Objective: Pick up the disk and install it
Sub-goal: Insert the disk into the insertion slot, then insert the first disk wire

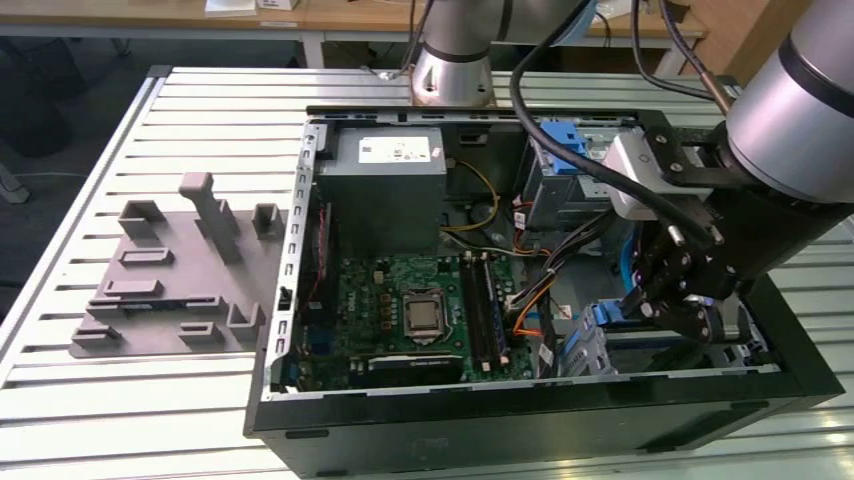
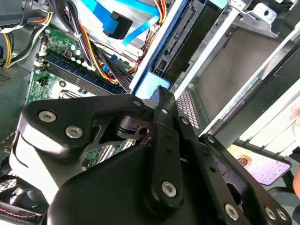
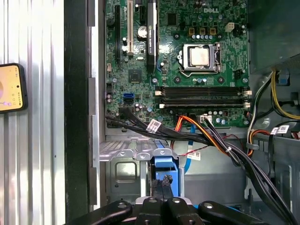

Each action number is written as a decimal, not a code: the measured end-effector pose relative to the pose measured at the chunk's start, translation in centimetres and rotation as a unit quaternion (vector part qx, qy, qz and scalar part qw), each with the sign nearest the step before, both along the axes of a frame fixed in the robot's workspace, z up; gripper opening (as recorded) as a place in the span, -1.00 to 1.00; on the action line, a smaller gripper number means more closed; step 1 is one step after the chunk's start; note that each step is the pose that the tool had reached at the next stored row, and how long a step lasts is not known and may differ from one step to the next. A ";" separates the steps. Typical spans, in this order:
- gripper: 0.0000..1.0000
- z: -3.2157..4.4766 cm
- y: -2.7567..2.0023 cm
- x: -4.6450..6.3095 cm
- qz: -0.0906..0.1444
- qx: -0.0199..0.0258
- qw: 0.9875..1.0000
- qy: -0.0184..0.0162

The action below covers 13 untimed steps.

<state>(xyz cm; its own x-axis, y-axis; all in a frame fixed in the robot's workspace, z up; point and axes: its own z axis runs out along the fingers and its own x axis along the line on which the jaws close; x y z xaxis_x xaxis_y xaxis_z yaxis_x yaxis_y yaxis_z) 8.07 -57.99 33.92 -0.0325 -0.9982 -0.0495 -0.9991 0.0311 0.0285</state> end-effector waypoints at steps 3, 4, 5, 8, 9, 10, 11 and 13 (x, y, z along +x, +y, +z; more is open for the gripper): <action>-0.79 0.09 0.00 0.0 0.000 0.000 1.000 0.000; -0.79 0.16 0.00 0.0 0.000 0.000 1.000 0.000; -0.79 0.28 0.00 0.0 0.000 0.000 1.000 0.000; -0.79 0.64 0.00 0.0 0.000 0.000 1.000 0.000; -0.79 0.76 0.00 0.0 0.000 0.000 1.000 0.000; -0.79 0.81 0.00 0.0 0.000 0.000 1.000 0.000; -0.79 0.87 0.00 0.0 0.000 0.000 1.000 0.000; -0.79 1.04 0.01 0.0 0.000 0.000 1.000 0.000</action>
<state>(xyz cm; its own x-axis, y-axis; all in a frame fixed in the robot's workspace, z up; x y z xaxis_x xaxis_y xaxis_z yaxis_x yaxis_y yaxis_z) 8.07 -57.98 34.96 -0.0325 -0.9982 -0.0494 -0.9991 0.0311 0.0285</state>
